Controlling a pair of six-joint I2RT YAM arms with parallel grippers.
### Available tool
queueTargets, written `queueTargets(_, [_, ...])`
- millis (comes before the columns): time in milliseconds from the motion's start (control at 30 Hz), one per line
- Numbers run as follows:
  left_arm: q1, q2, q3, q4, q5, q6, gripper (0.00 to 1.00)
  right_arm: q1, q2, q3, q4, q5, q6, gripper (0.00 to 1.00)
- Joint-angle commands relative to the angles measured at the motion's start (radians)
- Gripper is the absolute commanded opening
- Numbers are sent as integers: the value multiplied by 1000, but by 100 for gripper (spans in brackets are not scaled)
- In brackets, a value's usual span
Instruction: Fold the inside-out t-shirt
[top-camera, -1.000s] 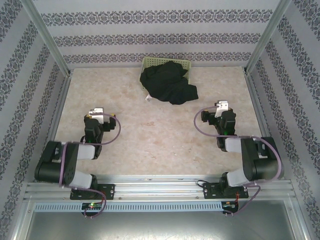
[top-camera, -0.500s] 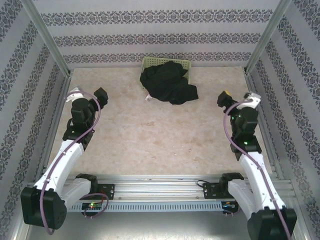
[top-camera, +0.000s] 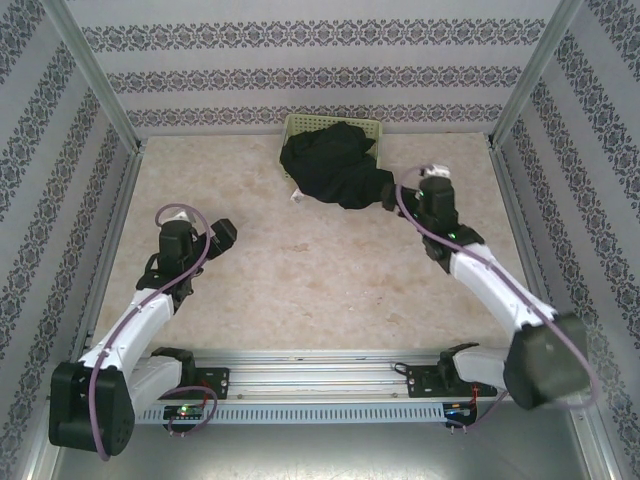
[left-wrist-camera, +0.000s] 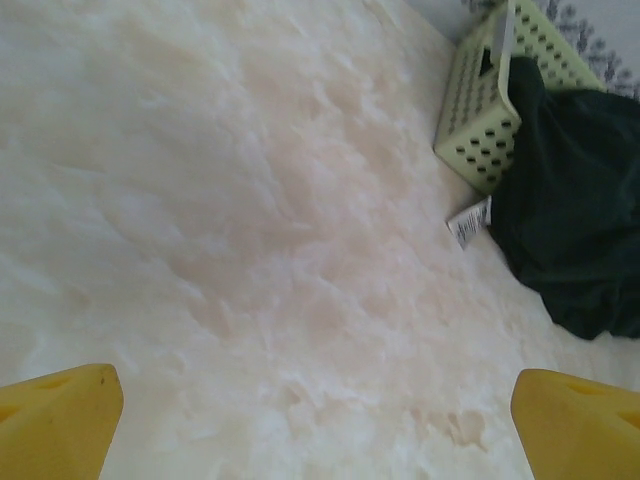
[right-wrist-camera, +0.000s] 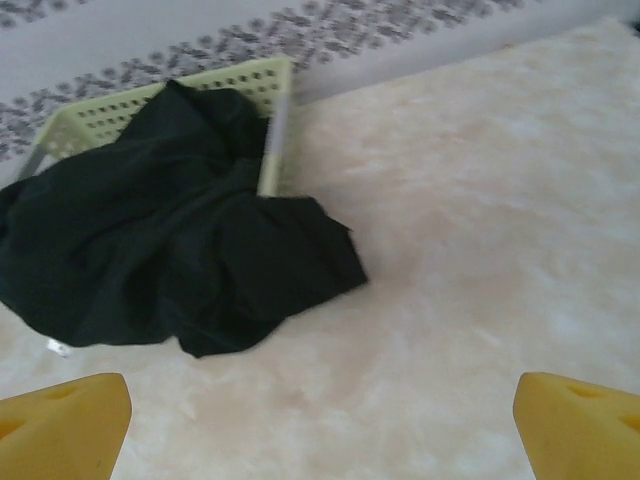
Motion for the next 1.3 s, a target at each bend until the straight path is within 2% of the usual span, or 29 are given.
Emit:
queueTargets(0, [4, 25, 18, 19, 100, 50, 100, 51, 152, 156, -11, 41, -29, 98])
queueTargets(200, [-1, 51, -1, 49, 118, 64, 100, 99, 454, 443, -55, 44, 11, 98])
queueTargets(533, [-11, 91, -17, 83, 107, 58, 100, 112, 875, 910, -175, 15, 37, 98])
queueTargets(933, [-22, 118, -19, 95, 90, 65, 100, 118, 1320, 1556, -539, -10, 29, 97])
queueTargets(1033, [-21, 123, -22, 101, 84, 65, 100, 114, 1356, 1606, -563, -39, 39, 84])
queueTargets(1167, [-21, 127, -24, 102, 73, 63, 100, 105, 1347, 1624, -546, -74, 50, 38])
queueTargets(1267, [-22, 125, -28, 104, 69, 62, 100, 101, 1324, 1658, -545, -74, 40, 14])
